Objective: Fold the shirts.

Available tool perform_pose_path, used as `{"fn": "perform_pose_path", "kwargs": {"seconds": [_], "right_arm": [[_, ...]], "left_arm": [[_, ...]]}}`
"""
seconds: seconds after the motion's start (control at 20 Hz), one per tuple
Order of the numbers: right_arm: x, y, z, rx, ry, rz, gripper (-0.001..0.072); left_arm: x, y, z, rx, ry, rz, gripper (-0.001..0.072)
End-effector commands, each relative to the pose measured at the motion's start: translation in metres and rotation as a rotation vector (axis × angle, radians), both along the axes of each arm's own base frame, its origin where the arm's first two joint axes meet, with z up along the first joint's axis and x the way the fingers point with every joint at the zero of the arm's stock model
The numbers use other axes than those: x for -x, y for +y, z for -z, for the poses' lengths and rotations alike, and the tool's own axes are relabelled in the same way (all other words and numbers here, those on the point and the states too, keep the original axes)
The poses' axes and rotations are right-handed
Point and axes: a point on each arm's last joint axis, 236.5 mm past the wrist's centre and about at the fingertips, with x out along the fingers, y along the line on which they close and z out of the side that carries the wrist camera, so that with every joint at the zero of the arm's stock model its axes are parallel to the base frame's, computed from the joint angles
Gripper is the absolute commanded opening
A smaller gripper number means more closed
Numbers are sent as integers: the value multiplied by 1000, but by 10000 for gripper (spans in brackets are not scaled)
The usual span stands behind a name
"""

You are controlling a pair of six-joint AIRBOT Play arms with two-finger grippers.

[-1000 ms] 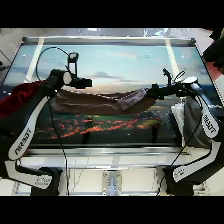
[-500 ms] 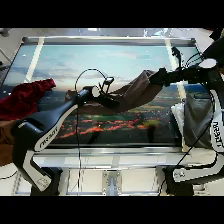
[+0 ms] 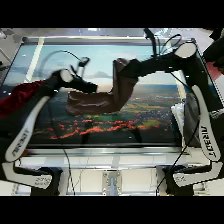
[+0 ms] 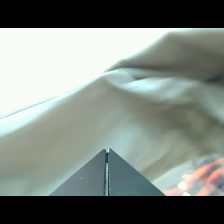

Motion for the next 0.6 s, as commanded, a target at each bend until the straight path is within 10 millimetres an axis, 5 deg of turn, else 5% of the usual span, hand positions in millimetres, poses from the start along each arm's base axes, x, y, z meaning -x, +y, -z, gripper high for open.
{"fn": "perform_pose_path", "kwargs": {"seconds": [0.0,0.1,0.2,0.3,0.45,0.55], "right_arm": [[0,92,-5,-53,-111,42,11],[-2,151,-6,-129,-189,100,68],[-4,190,-16,-232,-231,196,482],[-6,196,-27,-238,-289,202,545],[-33,143,-17,-49,-350,146,543],[-57,63,29,203,-261,147,541]], "left_arm": [[25,127,-61,-88,7,-163,10],[30,171,-99,-86,-75,-270,10],[39,199,-127,-89,-140,-340,10],[46,212,-146,-94,-185,-376,10],[51,214,-157,-95,-208,-384,10],[51,214,-156,-95,-208,-384,10]]}}
